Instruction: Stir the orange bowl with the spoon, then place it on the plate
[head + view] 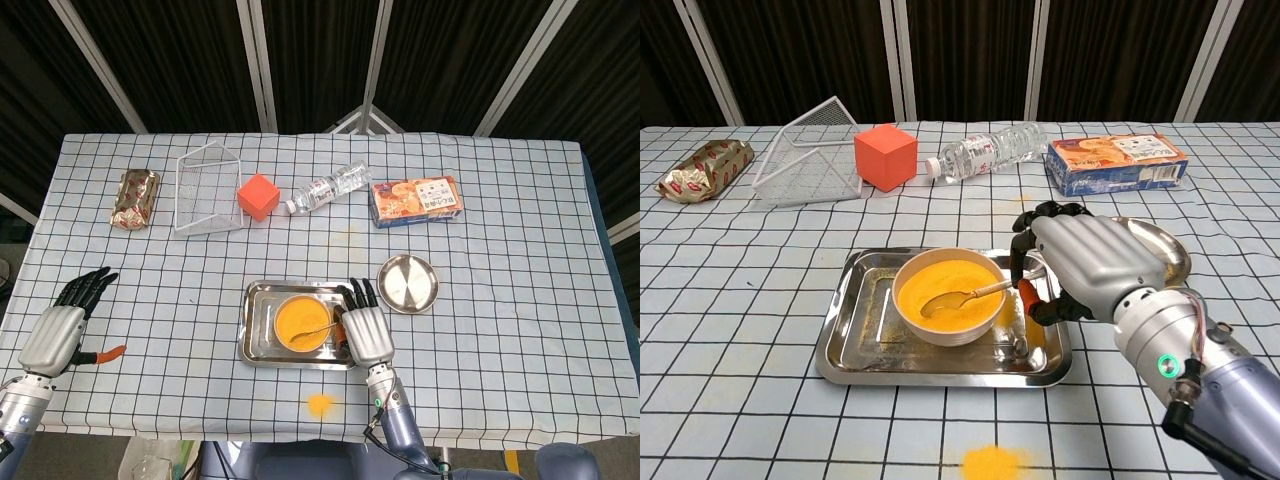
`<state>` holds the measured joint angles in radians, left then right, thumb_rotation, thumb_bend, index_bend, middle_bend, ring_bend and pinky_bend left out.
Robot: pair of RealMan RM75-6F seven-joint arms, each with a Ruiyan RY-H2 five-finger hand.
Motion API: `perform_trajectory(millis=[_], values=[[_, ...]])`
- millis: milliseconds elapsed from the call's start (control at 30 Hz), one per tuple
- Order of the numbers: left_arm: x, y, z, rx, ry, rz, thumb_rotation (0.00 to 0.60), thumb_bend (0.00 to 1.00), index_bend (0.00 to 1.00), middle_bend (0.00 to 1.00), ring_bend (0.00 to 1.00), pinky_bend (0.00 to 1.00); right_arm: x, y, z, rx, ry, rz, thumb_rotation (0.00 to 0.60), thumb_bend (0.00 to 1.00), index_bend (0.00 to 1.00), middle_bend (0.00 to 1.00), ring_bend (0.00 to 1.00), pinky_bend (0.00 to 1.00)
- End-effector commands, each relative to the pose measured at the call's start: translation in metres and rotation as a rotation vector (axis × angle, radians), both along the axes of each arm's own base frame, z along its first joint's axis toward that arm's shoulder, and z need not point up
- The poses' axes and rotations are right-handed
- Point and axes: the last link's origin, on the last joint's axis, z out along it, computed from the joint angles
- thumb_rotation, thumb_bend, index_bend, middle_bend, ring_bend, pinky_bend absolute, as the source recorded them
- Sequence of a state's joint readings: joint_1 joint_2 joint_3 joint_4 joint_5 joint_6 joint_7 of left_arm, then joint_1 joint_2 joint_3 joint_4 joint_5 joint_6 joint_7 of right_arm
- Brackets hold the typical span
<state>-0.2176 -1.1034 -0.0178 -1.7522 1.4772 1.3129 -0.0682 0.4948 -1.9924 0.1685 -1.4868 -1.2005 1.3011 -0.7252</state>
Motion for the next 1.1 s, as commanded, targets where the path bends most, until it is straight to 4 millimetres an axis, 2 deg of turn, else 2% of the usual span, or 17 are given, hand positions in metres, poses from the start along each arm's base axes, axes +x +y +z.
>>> perform_trajectory(millis=[33,433,700,967,1100], values=[[0.0,0.0,0.0,0.001,0.0,0.0,0.6,0.0,0.0,0.0,0.0,0.02,0.0,0.0,0.0,0.001,0.001,-0.001,0.6,0.62,0.56,0.2,0.0,0.0],[0.0,0.0,0.0,-0.001,0.0,-0.001,0.6,0.0,0.0,0.0,0.0,0.02,0.002,-0.001,0.005,-0.017,-0.018,0.009,0.6,0.64,0.65,0.27,0.0,0.0],[0.0,0.0,0.0,-0.001,-0.001,0.001,0.6,0.0,0.0,0.0,0.0,0.02,0.005,-0.006,0.006,-0.067,-0.046,0.033,0.6,0.64,0.79,0.33,0.01,0.0],[0.001,0.001,0.0,0.002,-0.008,0.0,0.6,0.0,0.0,0.0,0.0,0.02,0.005,-0.015,0.009,-0.213,-0.028,0.111,0.6,0.64,0.8,0.34,0.03,0.0],[0.0,0.001,0.001,0.001,-0.01,0.001,0.6,0.0,0.0,0.0,0.0,0.02,0.002,-0.021,0.014,-0.314,0.037,0.198,0.6,0.64,0.8,0.36,0.06,0.0]])
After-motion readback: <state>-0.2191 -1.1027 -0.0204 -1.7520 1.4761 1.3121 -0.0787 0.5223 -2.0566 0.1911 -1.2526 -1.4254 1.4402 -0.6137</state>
